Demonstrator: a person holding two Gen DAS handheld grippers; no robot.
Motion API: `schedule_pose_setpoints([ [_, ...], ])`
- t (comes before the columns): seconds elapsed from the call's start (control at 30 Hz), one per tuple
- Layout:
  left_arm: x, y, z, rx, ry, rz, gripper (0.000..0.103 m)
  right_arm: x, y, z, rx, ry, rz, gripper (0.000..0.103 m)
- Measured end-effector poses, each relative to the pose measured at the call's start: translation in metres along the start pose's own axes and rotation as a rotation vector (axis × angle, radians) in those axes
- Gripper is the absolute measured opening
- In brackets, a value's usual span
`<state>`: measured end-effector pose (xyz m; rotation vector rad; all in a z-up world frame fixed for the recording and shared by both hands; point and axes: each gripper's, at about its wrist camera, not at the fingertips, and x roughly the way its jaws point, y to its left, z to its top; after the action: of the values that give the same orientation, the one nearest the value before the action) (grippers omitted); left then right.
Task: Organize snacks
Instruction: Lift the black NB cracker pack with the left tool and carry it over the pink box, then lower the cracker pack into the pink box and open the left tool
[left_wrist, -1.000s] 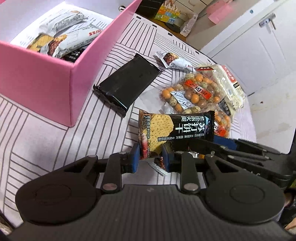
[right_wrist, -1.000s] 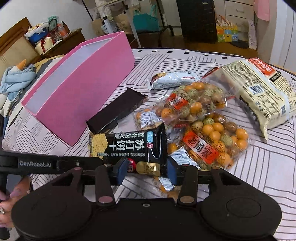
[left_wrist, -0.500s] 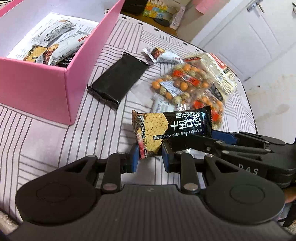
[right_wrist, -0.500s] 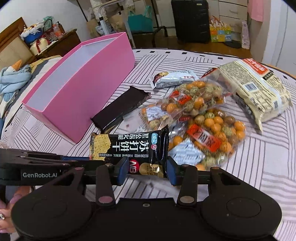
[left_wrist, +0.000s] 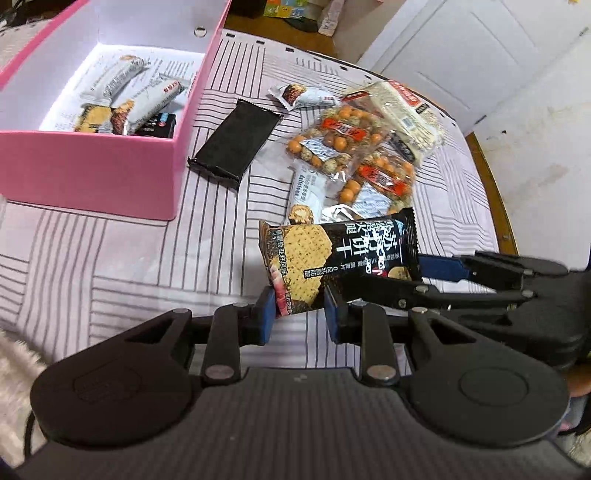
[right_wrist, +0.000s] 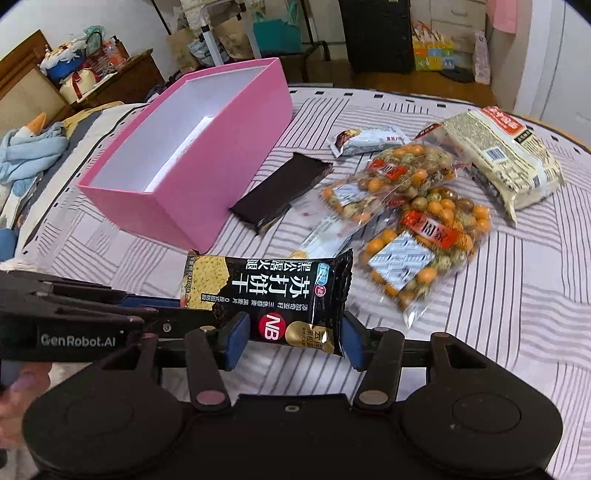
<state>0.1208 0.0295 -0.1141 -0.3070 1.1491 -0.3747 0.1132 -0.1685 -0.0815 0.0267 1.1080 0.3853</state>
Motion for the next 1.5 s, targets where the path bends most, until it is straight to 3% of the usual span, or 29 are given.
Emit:
schedule_pose_setpoints([
  [0.4, -0.076, 0.008, -0.011, 0.024, -0.095, -0.034, 0.027, -0.055, 0.060, 0.010, -0.153, -0.070, 0.007, 0.068],
  [0.8, -0.135, 0.051, 0.021, -0.003, -0.238, -0.014, 0.028, -0.066, 0.106, 0.053, -0.307, -0.197, 0.105, 0.069],
  [1.0, -0.135, 0.086, 0.047, -0.060, -0.301, 0.028, 0.028, -0.038, 0.118, 0.086, -0.355, -0.240, 0.112, 0.041],
  [1.07, -0.130, 0.098, 0.058, -0.077, -0.332, 0.060, 0.028, -0.022, 0.120, 0.100, -0.359, -0.233, 0.109, 0.036],
  [1.27, -0.096, 0.121, 0.097, -0.072, -0.340, 0.160, 0.028, 0.033, 0.127, 0.129, -0.401, -0.235, 0.074, 0.036],
  [1.5, -0.055, 0.143, 0.129, -0.072, -0.270, 0.207, 0.028, 0.082, 0.119, 0.147, -0.384, -0.174, 0.070, 0.037],
])
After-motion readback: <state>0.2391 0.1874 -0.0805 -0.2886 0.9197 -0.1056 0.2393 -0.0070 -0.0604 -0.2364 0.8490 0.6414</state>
